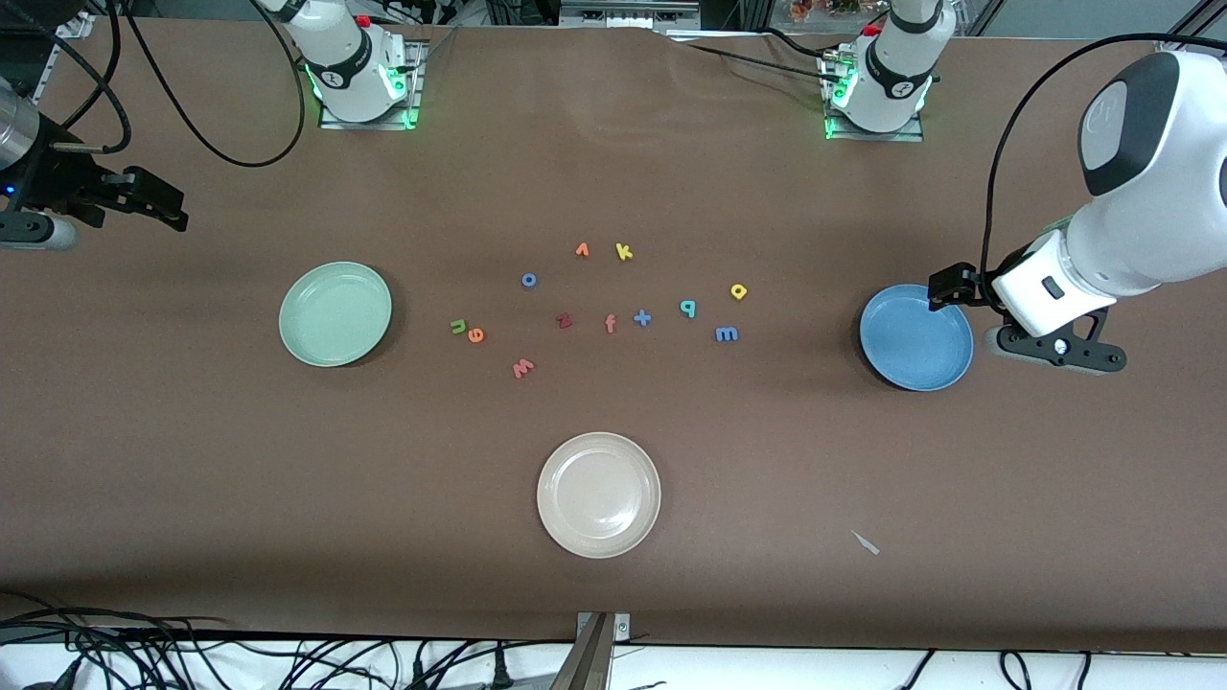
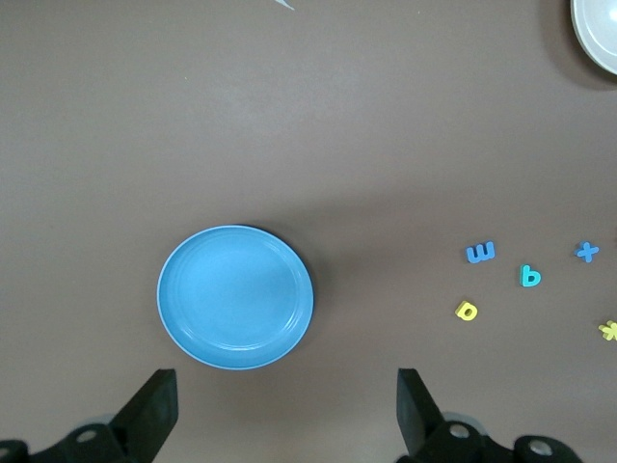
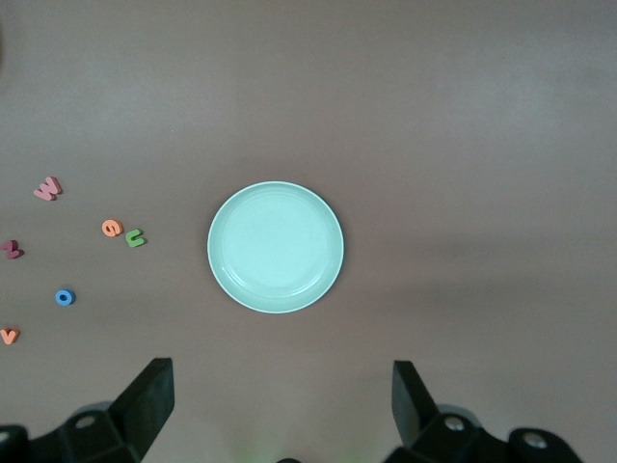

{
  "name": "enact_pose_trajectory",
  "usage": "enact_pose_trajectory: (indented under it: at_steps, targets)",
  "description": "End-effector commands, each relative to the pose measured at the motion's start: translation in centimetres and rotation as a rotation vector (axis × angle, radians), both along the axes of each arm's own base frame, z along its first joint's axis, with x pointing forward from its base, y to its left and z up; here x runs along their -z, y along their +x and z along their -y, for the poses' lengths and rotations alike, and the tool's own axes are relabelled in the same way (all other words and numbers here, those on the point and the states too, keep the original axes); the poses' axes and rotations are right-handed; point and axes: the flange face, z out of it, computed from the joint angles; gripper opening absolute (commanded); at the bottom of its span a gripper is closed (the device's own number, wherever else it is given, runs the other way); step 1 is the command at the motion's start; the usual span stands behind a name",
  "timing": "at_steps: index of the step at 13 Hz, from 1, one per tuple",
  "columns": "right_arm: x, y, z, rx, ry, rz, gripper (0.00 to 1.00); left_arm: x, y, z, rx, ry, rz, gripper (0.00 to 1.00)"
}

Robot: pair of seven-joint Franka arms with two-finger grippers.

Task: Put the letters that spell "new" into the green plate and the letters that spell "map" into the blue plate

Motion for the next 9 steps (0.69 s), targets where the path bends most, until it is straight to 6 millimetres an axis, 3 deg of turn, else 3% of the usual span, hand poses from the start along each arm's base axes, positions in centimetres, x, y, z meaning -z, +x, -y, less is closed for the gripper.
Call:
enact_pose_trajectory:
  at_steps: [1,9]
  targets:
    - [-0.6,-0.32,0.09,0.015,0.001,-0.009,1.0,-0.12,-0.37,0.1,0.004,-0.031,0.004,1.0]
    - [-0.54,-0.41,0.05,0.017,0.005,-0.016,1.0,-0.12,-0.37,0.1,0.004,-0.031,0.004,1.0]
